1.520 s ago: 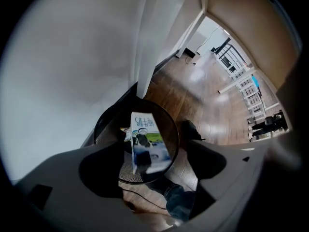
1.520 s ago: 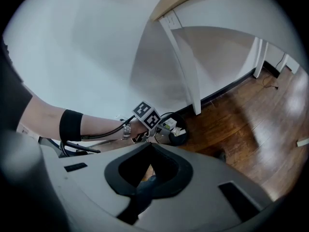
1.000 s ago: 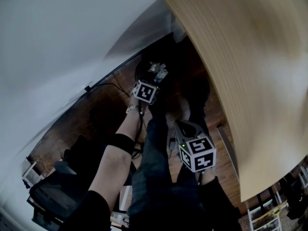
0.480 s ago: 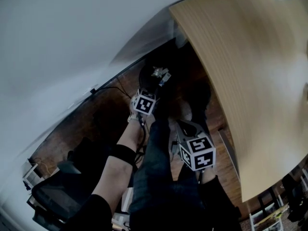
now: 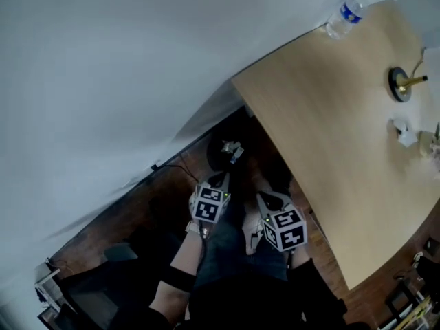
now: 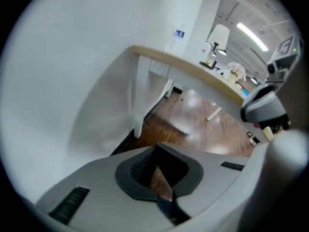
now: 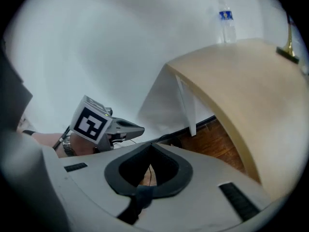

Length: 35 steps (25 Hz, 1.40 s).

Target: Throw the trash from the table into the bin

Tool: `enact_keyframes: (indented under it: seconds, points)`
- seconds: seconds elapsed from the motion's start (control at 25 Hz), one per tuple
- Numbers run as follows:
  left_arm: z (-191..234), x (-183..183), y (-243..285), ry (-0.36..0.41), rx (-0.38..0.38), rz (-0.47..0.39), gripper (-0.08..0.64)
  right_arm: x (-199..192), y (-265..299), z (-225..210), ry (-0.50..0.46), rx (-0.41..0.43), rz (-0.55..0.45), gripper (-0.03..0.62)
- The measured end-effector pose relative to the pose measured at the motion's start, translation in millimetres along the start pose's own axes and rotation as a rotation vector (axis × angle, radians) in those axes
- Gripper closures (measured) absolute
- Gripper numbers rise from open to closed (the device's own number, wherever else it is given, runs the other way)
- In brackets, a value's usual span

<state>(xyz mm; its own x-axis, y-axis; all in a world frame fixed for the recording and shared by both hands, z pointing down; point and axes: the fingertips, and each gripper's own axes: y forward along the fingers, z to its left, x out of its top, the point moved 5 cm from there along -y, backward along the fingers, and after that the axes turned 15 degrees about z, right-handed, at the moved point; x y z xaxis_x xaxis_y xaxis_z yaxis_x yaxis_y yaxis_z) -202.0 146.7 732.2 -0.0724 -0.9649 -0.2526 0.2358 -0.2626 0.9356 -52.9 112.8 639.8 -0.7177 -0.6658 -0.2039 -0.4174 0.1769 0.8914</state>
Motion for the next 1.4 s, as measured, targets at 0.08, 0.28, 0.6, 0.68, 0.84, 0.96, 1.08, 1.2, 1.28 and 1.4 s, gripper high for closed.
enact_keyframes:
  seconds: [0.08,0.28,0.6,0.68,0.84,0.96,1.08,1.2,1.28,1.4]
  points:
    - [-19,16,-36,0.034,-0.051,-0.038,0.558,4,-21,2,0.003,-0.014,-0.037,0.584]
    - [-74,44,-106,0.178,-0.093,-0.063,0.560,1,-69,5,0.026,-0.005,-0.105,0.584]
    - [-170,87,-153,0.466,-0.136,-0.031,0.560,-11,-143,-16,0.082,-0.012,-0.210,0.584]
    - [-187,98,-157,0.487,-0.153,-0.034,0.560,-15,-157,-24,0.100,-0.015,-0.224,0.584]
    - [-208,118,-160,0.568,-0.146,-0.023,0.560,-22,-171,-39,0.137,-0.016,-0.250,0.584]
    - [-217,132,-159,0.604,-0.135,-0.012,0.560,-25,-180,-51,0.159,-0.014,-0.273,0.584]
    - [-230,143,-156,0.636,-0.128,0.004,0.560,-30,-192,-68,0.192,-0.023,-0.300,0.584]
    - [-247,159,-146,0.687,-0.138,0.023,0.560,-40,-208,-92,0.255,-0.045,-0.338,0.584]
    - [-264,172,-135,0.728,-0.152,0.041,0.560,-53,-217,-112,0.312,-0.063,-0.362,0.584]
    - [-299,194,-112,0.806,-0.179,0.062,0.560,-77,-229,-145,0.401,-0.101,-0.401,0.584]
